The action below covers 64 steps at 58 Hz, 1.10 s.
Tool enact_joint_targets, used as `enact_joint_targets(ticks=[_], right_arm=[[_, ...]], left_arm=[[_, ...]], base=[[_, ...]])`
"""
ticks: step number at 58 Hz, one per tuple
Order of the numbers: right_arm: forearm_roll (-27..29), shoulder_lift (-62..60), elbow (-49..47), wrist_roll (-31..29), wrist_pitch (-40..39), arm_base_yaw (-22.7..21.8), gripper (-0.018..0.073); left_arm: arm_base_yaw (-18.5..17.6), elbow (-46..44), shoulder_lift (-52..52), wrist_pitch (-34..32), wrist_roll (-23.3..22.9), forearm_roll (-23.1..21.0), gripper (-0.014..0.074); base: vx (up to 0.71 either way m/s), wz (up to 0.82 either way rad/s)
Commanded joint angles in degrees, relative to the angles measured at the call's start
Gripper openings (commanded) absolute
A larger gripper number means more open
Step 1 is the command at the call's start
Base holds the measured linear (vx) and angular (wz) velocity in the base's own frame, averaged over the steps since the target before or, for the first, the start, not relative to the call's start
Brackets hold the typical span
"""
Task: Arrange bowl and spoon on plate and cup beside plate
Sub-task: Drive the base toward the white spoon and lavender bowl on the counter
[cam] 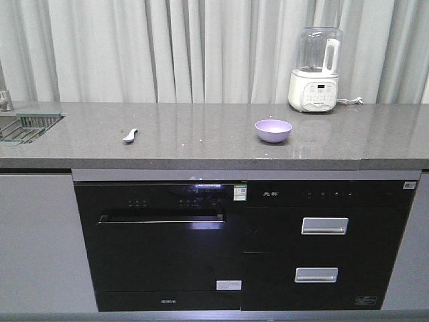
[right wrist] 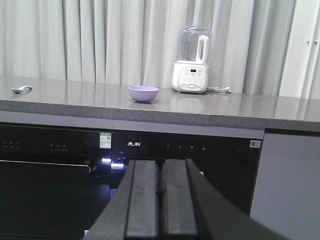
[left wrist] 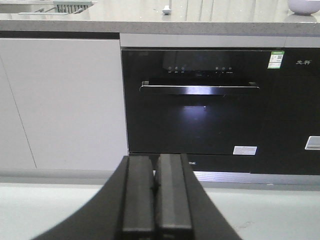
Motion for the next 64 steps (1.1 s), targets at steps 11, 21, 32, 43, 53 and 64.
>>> enact_joint_targets(ticks=[11,21,32,43,53,64], right_arm=[[-0.5,-1.0,1.0,0.0,-5.1,-0.3,-0.0009],[-0.5,-1.0,1.0,0.0,-5.1,-0.3,-0.0009],[-0.5,-1.0,1.0,0.0,-5.1,-0.3,-0.0009],[-0.5,-1.0,1.0,0.0,-5.1,-0.3,-0.0009],[-0.5,-1.0,1.0,0.0,-5.1,-0.3,-0.0009],[-0.5,-1.0,1.0,0.0,-5.1,-0.3,-0.0009]], left_arm=[[0.2,1.1,-0.8,-4.7,-0.4,-0.4,-0.0006],[0.2,1.1,-0.8,-4.7,-0.4,-0.4,-0.0006],[0.2,1.1,-0.8,-4.7,-0.4,-0.4,-0.0006],[0.2,1.1,-0.8,-4.7,-0.4,-0.4,-0.0006],[0.2,1.1,-0.8,-4.7,-0.4,-0.4,-0.0006],[0.2,1.1,-0.8,-4.7,-0.4,-0.4,-0.0006]], base=[[0.06,-0.01],[0.09,0.12],[0.13,0.2],[0.17,0.15],[0.19,0.07],[0.23,-0.03]])
